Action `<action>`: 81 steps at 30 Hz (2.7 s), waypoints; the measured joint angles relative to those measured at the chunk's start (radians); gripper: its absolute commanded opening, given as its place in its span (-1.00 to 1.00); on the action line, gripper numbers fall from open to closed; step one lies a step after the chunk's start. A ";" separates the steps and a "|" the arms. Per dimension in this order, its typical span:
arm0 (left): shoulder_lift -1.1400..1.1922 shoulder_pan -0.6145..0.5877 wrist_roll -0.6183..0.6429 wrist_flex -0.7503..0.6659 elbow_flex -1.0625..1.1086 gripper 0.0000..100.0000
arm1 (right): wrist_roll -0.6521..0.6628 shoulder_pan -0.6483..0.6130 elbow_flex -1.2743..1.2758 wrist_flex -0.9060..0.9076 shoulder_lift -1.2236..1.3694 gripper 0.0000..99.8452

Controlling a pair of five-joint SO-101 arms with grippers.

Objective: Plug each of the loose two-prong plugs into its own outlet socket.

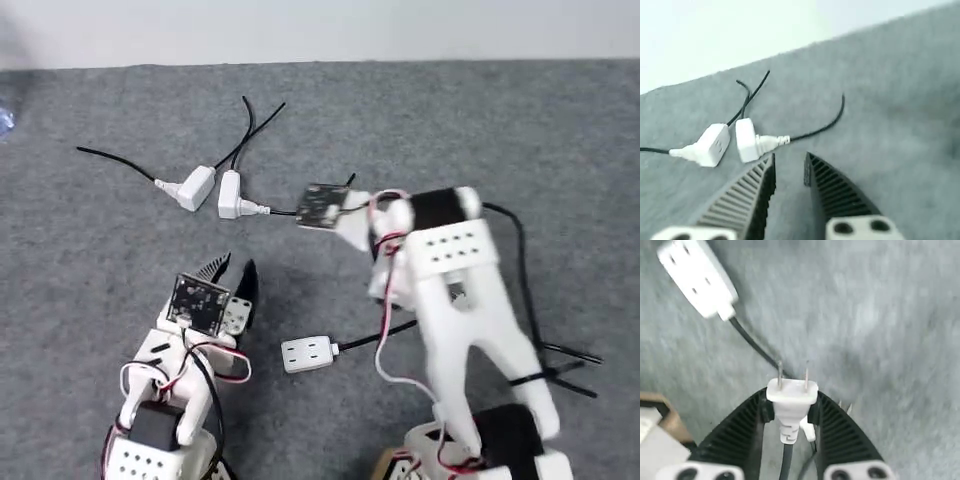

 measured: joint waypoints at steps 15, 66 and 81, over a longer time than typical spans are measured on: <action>-0.061 0.137 0.577 -0.041 0.006 -0.26 | -0.190 -0.157 -0.080 -0.015 0.000 -0.98; -0.068 0.100 0.608 0.040 0.002 -0.26 | -0.373 -0.267 -0.207 0.081 -0.247 -0.98; -0.068 0.141 0.606 0.083 0.005 -0.25 | -0.341 -0.285 -0.212 0.064 -0.249 -0.98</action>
